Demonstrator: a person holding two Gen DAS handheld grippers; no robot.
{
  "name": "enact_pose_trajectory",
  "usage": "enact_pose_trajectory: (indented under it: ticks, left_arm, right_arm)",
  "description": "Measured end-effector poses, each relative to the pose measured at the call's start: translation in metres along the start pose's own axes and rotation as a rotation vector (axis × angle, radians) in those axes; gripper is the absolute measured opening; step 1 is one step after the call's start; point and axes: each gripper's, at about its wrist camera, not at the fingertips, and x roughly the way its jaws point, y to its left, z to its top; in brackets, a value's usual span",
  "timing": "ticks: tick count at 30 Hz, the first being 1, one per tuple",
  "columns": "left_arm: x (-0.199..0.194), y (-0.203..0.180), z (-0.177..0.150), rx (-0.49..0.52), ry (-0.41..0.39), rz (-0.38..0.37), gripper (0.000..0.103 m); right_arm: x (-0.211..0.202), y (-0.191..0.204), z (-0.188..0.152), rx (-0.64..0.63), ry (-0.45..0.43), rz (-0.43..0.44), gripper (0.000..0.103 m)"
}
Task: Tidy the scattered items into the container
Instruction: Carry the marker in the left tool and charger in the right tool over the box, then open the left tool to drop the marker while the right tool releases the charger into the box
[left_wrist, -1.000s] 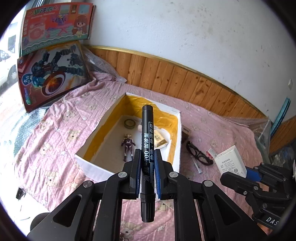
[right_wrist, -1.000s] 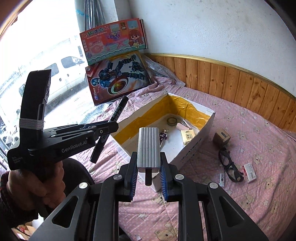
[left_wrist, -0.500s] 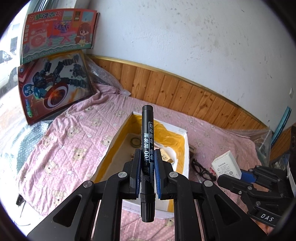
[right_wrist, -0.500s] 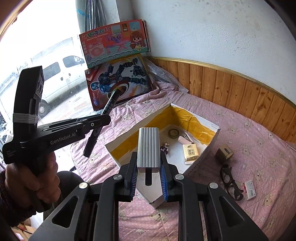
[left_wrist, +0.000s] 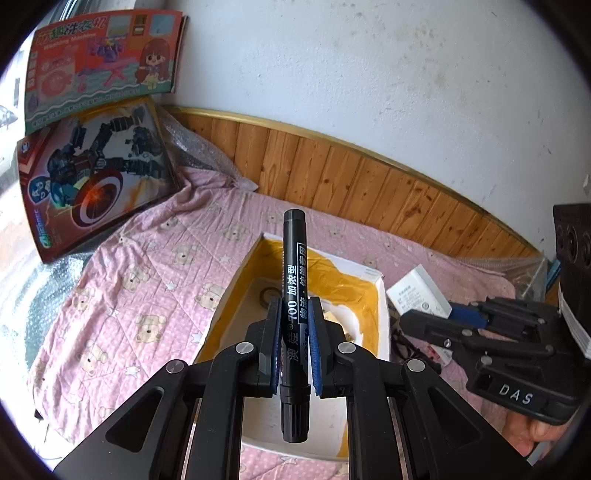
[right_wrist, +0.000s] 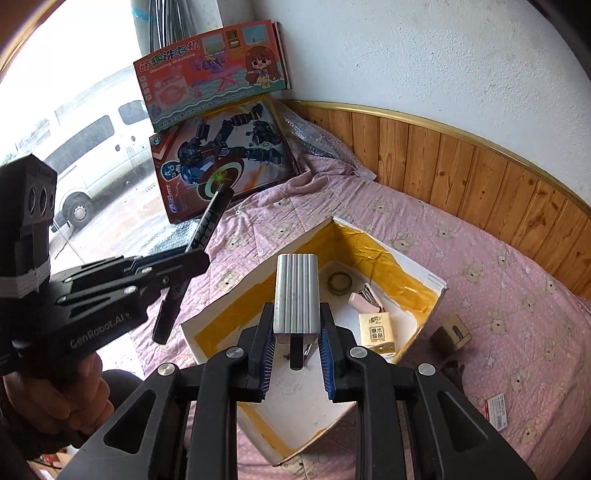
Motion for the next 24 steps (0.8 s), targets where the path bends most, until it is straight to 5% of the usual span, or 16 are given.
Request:
enact_pose_trajectory:
  ticks: [11,24]
  left_arm:
    - [0.070,0.011,-0.010,0.037,0.206,0.023,0.013]
    - [0.127,0.007,-0.019,0.235,0.391,0.052,0.013]
  right_arm:
    - [0.073,-0.024,0.026,0.018,0.141,0.001,0.023]
    - [0.152,-0.040,-0.002,0.031,0.379,0.040,0.023]
